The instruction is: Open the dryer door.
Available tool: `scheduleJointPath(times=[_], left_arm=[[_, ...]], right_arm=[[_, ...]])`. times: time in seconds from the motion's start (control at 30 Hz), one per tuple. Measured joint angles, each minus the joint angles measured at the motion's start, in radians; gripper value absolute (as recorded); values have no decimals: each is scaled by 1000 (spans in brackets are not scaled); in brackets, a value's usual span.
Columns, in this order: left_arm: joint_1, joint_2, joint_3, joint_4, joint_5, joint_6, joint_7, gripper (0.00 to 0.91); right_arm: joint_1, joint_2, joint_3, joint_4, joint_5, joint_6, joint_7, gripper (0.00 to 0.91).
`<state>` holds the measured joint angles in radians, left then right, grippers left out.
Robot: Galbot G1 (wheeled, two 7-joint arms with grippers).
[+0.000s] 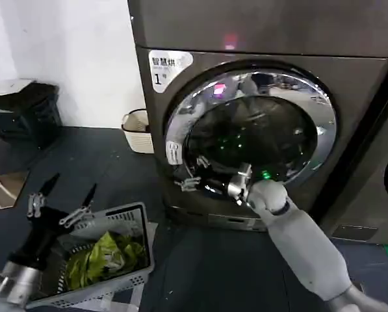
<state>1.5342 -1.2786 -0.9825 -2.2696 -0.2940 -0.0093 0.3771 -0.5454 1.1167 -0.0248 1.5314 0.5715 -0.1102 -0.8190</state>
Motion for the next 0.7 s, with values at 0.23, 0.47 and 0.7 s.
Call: scheduleJointPath(times=[0.23,0.47,0.7], left_arm=[[-22,104,43,104,-80,-94,40,907],[-85,201,148,223,-181,-81,7,907],[-216,284,288,359,-383,-70,-32,907]], right_arm=[[-42,-86,42,74,21,-51,-186,907],[-149,-196,143,195,34,-95,-371,907],[-295,-275,269,316,45,-95,-552,907]])
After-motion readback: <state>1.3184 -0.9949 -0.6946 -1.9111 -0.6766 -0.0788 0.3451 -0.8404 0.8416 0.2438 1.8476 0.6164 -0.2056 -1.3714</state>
